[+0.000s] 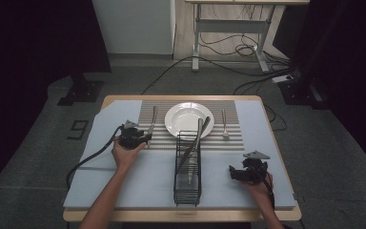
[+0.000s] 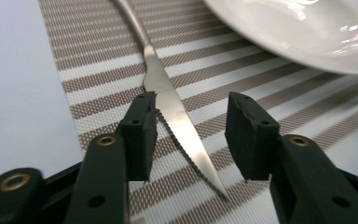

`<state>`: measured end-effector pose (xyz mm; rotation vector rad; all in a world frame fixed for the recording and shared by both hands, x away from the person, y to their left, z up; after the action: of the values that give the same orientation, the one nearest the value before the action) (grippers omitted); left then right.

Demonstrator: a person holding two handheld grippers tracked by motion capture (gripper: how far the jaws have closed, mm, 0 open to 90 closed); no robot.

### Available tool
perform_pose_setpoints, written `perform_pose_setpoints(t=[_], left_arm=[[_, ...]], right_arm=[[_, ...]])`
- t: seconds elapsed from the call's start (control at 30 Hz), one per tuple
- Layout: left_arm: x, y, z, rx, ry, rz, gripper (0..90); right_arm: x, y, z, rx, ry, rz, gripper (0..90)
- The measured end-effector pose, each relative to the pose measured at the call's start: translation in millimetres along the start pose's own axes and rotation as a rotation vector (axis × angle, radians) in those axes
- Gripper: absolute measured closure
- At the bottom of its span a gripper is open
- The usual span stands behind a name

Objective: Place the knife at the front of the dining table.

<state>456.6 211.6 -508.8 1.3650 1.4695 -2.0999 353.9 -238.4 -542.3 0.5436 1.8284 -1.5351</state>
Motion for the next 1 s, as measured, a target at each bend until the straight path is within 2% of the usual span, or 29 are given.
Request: perform_pose_setpoints(t=[0.33, 0.63, 0.87, 1.0], left_arm=[[5.3, -44.7, 11.5, 0.090, 0.019, 0.063, 44.7], [17.1, -69.5, 21.0, 0.113, 0.038, 0.090, 42.4], [31.3, -87.3, 32.7, 0.134, 0.068, 0.099, 40.2], [46.0, -93.9, 36.3, 0.148, 0.055, 0.090, 39.9]], right_arm=[[0.0, 0.0, 0.0, 0.000, 0.001, 0.000, 6.4], [0.0, 0.0, 0.1, 0.000, 0.001, -0.001, 6.4], [0.0, 0.0, 0.1, -0.001, 0.001, -0.001, 6.4], [0.0, 0.0, 0.1, -0.001, 0.001, -0.001, 6.4]])
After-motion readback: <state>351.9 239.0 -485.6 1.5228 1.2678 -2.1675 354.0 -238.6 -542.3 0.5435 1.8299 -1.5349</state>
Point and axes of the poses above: each handheld gripper's, and its own axes: y roughly forward along the jaws, x roughly out of its underside, z roughly to its right, the point moved 1 cm from there along y, roughly forward along the jaws, and after that the axes turned 6 degrees about y, right-handed, at the moved point
